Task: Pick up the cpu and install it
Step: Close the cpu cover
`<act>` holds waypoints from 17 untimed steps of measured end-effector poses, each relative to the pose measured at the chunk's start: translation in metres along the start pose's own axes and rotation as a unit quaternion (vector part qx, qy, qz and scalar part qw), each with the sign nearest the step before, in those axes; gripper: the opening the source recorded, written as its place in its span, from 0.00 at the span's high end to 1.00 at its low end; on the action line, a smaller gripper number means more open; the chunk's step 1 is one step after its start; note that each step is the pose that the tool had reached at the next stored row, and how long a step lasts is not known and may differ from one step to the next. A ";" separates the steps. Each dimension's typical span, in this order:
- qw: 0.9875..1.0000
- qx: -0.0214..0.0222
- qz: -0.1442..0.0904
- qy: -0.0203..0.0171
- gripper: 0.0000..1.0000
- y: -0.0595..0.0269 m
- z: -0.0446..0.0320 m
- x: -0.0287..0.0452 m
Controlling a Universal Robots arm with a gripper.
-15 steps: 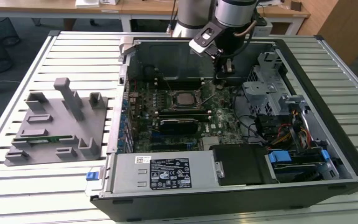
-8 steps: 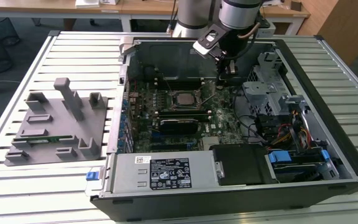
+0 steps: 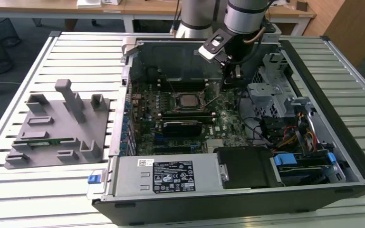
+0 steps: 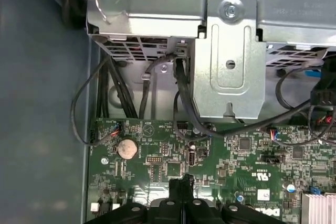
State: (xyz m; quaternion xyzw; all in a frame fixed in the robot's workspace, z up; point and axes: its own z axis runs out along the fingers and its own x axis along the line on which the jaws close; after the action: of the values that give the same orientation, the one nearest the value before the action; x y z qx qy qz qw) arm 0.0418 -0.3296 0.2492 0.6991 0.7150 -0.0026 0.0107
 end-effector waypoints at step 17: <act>1.000 0.000 0.000 0.000 0.89 -0.0153 0.0040 0.0004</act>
State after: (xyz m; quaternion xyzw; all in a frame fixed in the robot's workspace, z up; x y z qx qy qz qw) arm 0.0266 -0.3296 0.2451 0.6991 0.7149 -0.0026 0.0107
